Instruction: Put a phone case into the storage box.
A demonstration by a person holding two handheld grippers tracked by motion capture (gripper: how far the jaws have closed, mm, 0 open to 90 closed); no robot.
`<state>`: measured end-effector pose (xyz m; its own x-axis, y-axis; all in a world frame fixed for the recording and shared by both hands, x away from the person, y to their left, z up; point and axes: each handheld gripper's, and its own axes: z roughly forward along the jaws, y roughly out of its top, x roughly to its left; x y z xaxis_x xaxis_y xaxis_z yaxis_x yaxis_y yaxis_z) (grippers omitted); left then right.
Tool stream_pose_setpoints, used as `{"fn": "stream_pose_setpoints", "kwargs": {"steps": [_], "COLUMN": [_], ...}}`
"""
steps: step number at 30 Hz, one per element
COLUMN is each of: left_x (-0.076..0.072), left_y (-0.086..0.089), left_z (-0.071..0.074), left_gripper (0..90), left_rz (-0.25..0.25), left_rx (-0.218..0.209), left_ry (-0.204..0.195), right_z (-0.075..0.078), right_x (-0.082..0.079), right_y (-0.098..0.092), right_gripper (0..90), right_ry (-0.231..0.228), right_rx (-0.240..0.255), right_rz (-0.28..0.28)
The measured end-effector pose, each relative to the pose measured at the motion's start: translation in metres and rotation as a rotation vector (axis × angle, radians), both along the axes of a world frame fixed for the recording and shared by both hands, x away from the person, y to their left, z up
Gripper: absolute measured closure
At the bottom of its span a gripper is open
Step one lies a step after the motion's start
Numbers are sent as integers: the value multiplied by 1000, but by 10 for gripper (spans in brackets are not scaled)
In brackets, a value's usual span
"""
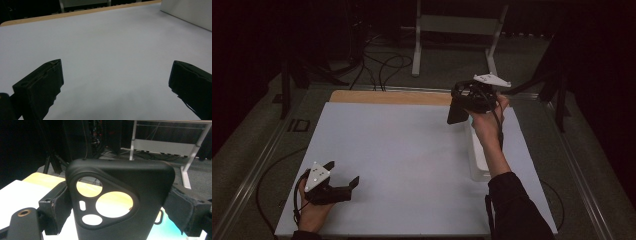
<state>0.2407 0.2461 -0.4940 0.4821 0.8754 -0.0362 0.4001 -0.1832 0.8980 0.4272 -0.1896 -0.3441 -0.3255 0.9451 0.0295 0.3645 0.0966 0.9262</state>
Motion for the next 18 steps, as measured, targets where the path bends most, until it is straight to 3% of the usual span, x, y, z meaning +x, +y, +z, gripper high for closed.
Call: {"fn": "stream_pose_setpoints", "kwargs": {"steps": [18], "left_x": [0], "left_y": [0], "left_z": [0], "left_gripper": [2], "left_rz": [-3], "left_rx": [4], "left_ry": [1], "right_z": [7], "right_x": [16], "right_y": [-16], "right_gripper": [143], "right_ry": [2], "right_rx": [-44], "right_rz": [-93]}}
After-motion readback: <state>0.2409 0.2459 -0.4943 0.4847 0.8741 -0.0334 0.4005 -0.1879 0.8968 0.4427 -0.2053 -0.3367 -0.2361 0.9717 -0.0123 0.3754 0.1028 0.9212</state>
